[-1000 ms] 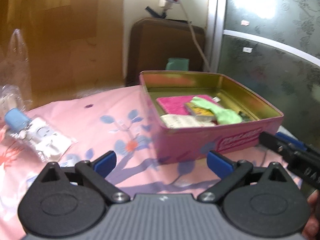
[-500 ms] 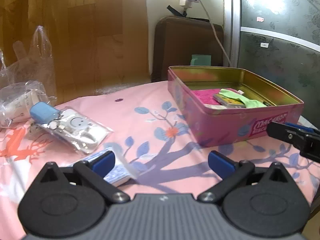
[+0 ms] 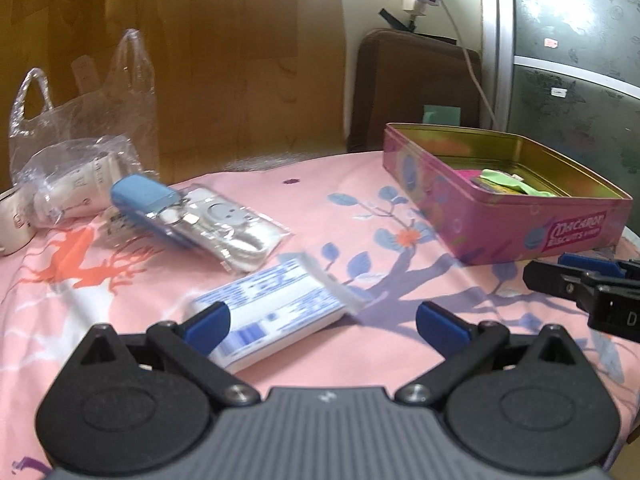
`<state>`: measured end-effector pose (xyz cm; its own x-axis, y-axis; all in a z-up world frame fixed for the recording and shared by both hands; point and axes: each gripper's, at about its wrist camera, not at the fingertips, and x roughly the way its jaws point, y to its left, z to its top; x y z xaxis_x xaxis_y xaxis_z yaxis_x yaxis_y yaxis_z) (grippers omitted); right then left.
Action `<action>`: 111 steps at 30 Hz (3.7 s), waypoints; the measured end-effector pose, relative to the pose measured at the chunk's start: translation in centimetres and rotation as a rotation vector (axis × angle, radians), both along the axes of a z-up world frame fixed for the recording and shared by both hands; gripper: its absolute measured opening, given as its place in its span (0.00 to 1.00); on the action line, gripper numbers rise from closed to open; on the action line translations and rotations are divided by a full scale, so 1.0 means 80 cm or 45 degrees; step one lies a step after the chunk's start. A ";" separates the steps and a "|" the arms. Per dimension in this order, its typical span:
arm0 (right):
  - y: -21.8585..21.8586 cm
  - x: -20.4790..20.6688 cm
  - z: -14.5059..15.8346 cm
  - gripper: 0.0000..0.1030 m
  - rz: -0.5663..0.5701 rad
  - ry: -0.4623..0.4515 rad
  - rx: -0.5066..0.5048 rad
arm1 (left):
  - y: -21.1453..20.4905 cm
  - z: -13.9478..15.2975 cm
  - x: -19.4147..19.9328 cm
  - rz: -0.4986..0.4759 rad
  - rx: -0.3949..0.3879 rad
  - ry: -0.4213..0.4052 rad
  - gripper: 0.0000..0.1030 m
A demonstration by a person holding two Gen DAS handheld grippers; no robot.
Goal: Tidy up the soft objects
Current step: 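Move both tools back from the tin toward the items on the bedspread, then grasp the white wipes packet with the left gripper, then carry the white packet with the left gripper over the pink tin, then lower the white packet into the tin and open the left gripper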
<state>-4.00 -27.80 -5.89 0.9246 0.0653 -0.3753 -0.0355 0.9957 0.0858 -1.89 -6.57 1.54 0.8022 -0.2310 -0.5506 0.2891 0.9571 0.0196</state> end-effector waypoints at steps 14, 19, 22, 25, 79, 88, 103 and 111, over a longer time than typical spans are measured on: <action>0.042 0.022 -0.012 0.55 0.191 0.104 -0.047 | 0.065 -0.014 -0.006 0.072 -0.096 0.045 0.99; 0.070 0.050 -0.012 0.62 0.346 0.156 -0.069 | 0.112 -0.004 0.005 0.142 -0.288 0.069 0.99; 0.086 0.070 -0.012 0.64 0.425 0.181 -0.083 | 0.130 -0.002 0.024 0.165 -0.384 0.119 0.94; 0.099 0.093 -0.012 0.64 0.482 0.211 -0.103 | 0.139 -0.007 0.043 0.155 -0.468 0.185 0.81; -0.078 -0.024 0.040 0.25 0.068 -0.254 -0.147 | -0.166 0.079 0.031 -0.701 -0.334 0.103 0.61; -0.103 -0.039 -0.009 0.59 0.172 -0.048 -0.031 | -0.105 0.057 0.058 -0.545 -0.411 0.256 0.90; -0.049 -0.050 0.009 0.52 0.197 -0.256 -0.272 | -0.112 0.022 0.029 -0.563 -0.375 0.358 0.80; -0.092 0.049 0.040 0.52 0.063 -0.266 -0.248 | -0.156 0.085 0.077 -0.581 -0.331 0.098 0.81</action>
<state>-0.11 -35.13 -2.66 0.9806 0.0576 -0.1871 -0.0813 0.9893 -0.1212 4.30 -19.02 8.37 0.5479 -0.6838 -0.4819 0.6685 0.7042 -0.2390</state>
